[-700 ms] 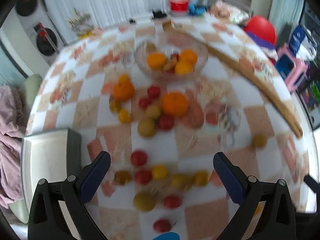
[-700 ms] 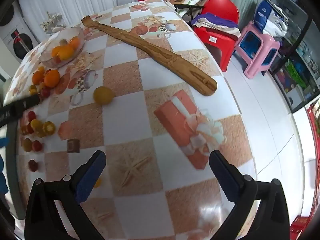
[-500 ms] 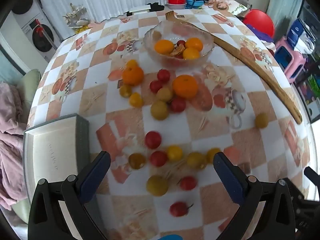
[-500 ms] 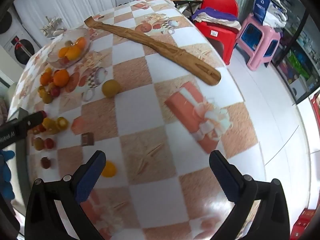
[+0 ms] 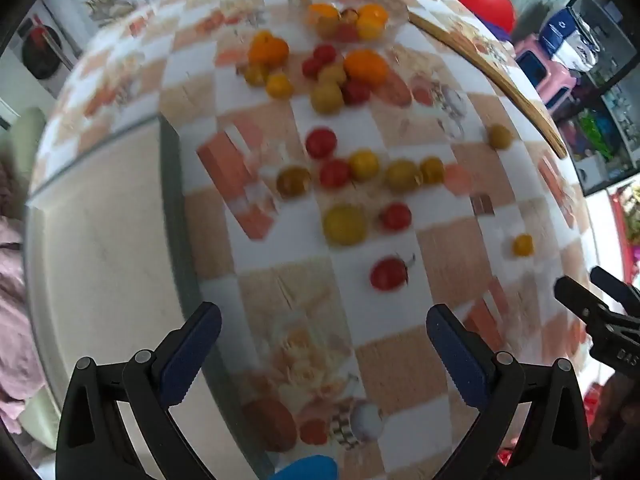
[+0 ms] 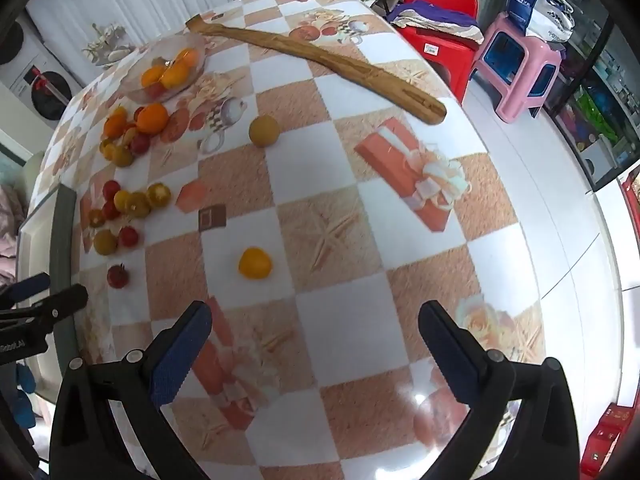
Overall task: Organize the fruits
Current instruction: 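Move left gripper to a yellow tomato while right gripper approaches a small orange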
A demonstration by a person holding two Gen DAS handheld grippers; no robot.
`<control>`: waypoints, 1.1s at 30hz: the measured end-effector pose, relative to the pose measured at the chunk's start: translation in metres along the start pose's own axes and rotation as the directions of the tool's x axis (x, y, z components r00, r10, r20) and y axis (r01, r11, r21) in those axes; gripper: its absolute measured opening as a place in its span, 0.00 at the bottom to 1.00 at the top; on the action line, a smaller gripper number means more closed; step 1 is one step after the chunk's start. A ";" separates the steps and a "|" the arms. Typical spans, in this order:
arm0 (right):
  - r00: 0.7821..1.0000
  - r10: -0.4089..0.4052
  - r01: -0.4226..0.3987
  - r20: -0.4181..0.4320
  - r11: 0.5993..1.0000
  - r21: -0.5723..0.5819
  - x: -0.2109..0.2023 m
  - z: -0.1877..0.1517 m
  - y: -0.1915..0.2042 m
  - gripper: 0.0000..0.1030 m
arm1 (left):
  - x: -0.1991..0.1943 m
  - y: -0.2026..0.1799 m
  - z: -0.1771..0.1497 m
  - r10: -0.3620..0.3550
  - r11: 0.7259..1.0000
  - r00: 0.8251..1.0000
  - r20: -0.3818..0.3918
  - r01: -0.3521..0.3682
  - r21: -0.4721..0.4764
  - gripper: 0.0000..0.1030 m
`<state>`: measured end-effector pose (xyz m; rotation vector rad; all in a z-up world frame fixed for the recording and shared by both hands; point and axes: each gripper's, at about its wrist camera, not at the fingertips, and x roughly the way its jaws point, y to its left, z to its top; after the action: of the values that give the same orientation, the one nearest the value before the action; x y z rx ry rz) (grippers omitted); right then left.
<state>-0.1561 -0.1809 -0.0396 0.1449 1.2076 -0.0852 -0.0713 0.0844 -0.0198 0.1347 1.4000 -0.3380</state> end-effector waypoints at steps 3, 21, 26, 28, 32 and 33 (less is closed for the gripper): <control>1.000 0.015 -0.015 -0.023 1.000 0.023 -0.006 0.009 -0.001 1.00 | 0.005 0.000 -0.005 -0.068 0.998 0.997 -0.024 0.068 0.014 1.00; 0.999 0.023 -0.022 -0.040 0.999 0.027 -0.008 0.013 0.012 1.00 | 0.014 0.005 0.027 0.106 0.992 0.994 -0.019 -0.107 -0.071 1.00; 0.999 0.029 -0.028 -0.038 0.999 0.018 -0.002 0.018 0.015 1.00 | 0.021 0.016 0.041 0.117 0.989 0.993 -0.027 -0.119 -0.089 1.00; 0.999 0.033 -0.032 -0.039 0.999 0.019 0.001 0.020 0.016 1.00 | 0.025 0.016 0.046 0.115 0.988 0.993 -0.023 -0.117 -0.106 1.00; 0.999 0.034 -0.034 -0.041 0.999 0.011 0.005 0.023 0.017 1.00 | 0.027 0.025 0.066 0.115 0.985 0.993 -0.008 -0.115 -0.129 1.00; 0.999 0.034 -0.034 -0.041 0.999 0.009 0.006 0.024 0.017 1.00 | 0.026 0.028 0.068 0.118 0.985 0.993 -0.004 -0.118 -0.127 1.00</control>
<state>-0.1299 -0.1682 -0.0356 0.1752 1.2458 -0.0581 0.0045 0.0873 -0.0365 0.1117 1.3994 -0.1500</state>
